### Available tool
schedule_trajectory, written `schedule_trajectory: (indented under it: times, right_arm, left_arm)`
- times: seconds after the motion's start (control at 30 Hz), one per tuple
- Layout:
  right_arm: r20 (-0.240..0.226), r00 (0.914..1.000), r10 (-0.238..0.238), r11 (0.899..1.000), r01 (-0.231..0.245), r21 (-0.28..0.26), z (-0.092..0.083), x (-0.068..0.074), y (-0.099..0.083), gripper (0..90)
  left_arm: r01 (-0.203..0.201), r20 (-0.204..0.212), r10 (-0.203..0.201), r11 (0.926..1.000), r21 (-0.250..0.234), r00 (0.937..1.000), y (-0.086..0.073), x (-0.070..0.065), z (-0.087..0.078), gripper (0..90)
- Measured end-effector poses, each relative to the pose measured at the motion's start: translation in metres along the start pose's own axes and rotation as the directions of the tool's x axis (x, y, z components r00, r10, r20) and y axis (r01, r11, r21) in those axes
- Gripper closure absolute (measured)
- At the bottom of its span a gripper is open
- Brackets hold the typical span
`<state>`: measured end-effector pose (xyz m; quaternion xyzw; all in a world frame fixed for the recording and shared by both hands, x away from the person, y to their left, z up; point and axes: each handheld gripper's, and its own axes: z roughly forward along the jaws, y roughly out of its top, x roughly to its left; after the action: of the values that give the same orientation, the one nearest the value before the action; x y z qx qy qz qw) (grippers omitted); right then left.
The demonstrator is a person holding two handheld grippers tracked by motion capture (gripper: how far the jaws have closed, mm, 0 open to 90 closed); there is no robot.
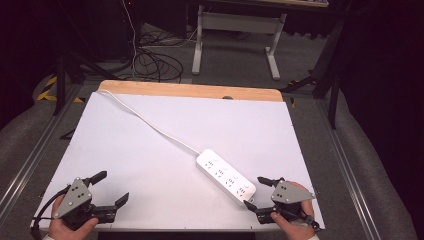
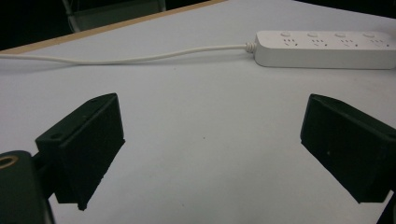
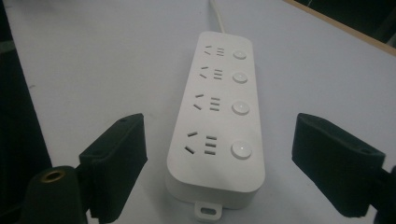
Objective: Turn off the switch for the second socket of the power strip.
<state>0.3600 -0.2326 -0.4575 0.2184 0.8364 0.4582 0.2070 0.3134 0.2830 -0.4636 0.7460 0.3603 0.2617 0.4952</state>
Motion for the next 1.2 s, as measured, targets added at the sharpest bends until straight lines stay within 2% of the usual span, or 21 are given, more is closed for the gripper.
schedule_trajectory:
  times: [0.07,0.33,0.7,1.2]
  right_arm:
    - [0.007,0.9999,-0.011,1.000,0.011,0.011,0.000,0.000,0.004,18.7]
    - [-0.007,1.0000,0.003,1.000,-0.003,0.009,0.004,-0.007,0.022,19.0]
    - [-0.021,0.9998,0.005,1.000,-0.005,0.019,0.013,-0.014,0.040,19.0]
    - [-0.055,0.9985,0.003,1.000,-0.002,0.029,0.036,-0.021,0.064,19.7]
  left_arm:
    - [-0.001,-0.001,0.001,1.0000,0.000,1.0000,0.000,0.000,0.000,6.7]
    - [-0.013,-0.004,0.013,0.9999,0.002,0.9999,0.000,0.000,0.000,7.0]
    - [-0.011,-0.001,0.011,0.9999,0.003,0.9999,0.000,0.000,0.000,7.3]
    - [-0.016,0.001,0.016,0.9999,0.005,0.9999,0.000,0.000,0.000,7.5]
